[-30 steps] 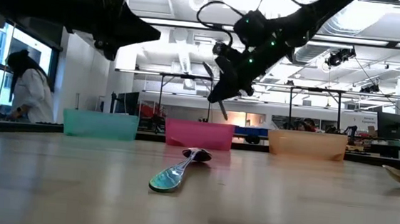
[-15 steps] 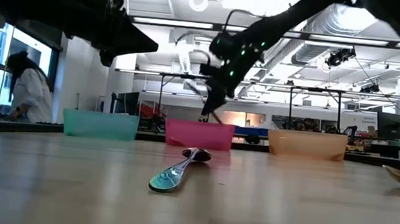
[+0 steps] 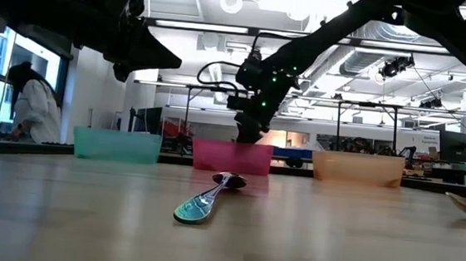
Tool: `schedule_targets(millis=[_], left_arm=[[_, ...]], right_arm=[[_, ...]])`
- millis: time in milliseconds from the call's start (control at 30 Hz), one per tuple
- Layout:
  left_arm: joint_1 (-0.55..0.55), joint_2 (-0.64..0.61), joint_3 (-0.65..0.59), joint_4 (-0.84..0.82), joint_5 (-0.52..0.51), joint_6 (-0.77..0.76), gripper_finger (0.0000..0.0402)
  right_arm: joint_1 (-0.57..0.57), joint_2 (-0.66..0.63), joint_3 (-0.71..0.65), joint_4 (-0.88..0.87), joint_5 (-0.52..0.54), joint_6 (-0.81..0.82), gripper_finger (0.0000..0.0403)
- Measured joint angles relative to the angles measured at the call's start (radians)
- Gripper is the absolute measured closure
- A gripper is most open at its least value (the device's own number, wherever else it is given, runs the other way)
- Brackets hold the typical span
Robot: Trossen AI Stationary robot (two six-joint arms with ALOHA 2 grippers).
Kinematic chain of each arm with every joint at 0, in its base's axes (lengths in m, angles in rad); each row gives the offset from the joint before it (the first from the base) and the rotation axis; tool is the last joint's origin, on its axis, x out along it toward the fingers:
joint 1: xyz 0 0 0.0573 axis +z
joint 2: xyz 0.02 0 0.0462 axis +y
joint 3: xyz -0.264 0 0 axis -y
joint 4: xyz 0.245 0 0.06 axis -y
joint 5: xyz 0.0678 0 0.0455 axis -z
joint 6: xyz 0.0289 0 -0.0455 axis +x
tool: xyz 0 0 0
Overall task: Sort silverware by color (type)
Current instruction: Put the gold spoon into the orange bin
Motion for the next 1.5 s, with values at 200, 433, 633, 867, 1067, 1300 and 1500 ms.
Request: schedule_targets(millis=[200, 433, 633, 867, 1067, 1300, 1500], left_arm=[[0.000, 0.000, 0.000, -0.008, 0.000, -0.006, 0.0401], [0.000, 0.000, -0.055, 0.040, -0.013, 0.001, 0.0401], [0.007, 0.000, -0.238, 0.321, -0.016, -0.034, 0.0401], [0.030, 0.001, -0.298, 0.342, -0.010, -0.055, 0.0401], [0.063, 0.005, -0.298, 0.341, 0.048, -0.033, 0.0401], [0.106, 0.004, -0.297, 0.360, 0.227, 0.020, 0.0401], [0.177, -0.049, -0.296, 0.363, 0.343, 0.038, 0.0401]], right_arm=[[0.000, -0.002, 0.033, -0.029, 0.026, 0.014, 0.0268], [0.017, -0.103, 0.019, -0.017, 0.050, 0.019, 0.0338], [0.049, -0.212, -0.298, 0.364, 0.021, 0.153, 0.0388], [0.203, -0.417, -0.651, 0.647, 0.114, 0.368, 0.0398], [0.379, -0.624, -0.814, 0.547, 0.237, 0.581, 0.0402], [0.585, -0.798, -0.874, 0.250, 0.334, 0.866, 0.0402], [0.729, -0.825, -0.872, 0.002, 0.339, 1.181, 0.0402]])
